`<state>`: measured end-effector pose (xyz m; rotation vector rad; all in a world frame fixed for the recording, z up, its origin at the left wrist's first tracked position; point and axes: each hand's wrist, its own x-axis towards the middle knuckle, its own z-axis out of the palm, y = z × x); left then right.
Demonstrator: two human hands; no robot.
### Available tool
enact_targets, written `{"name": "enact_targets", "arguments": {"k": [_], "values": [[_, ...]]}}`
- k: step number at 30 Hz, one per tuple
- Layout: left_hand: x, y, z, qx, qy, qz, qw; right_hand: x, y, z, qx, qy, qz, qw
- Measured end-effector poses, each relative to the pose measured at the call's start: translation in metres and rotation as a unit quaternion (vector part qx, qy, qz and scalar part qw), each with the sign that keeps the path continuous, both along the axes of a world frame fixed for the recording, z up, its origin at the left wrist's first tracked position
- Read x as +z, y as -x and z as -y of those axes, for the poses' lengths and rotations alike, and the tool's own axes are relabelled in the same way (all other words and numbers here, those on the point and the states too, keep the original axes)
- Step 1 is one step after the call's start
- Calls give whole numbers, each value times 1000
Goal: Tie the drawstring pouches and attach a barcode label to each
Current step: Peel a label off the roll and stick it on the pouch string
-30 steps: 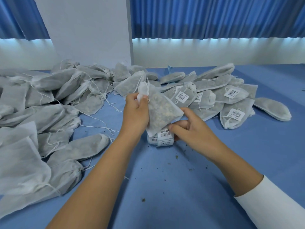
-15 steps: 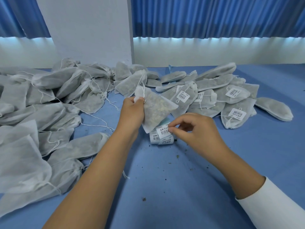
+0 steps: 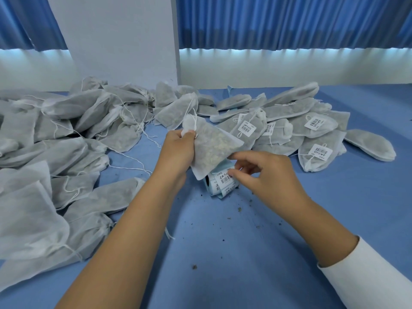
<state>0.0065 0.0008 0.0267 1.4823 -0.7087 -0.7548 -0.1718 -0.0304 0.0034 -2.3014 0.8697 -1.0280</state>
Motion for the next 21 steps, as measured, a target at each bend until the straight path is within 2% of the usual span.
{"name": "enact_targets", "arguments": {"k": [9,15,21], "values": [[-1,-2,1,3,-5,-5,1000,0,0,-2,-4,120,-11,993],[-3,-6,3,9,-12,-13,1000,-4,-1,-1,6,180,3,984],[-3,-6,3,17,-19,-2,1000,-6,-2,2,17,220,-26,975]]}}
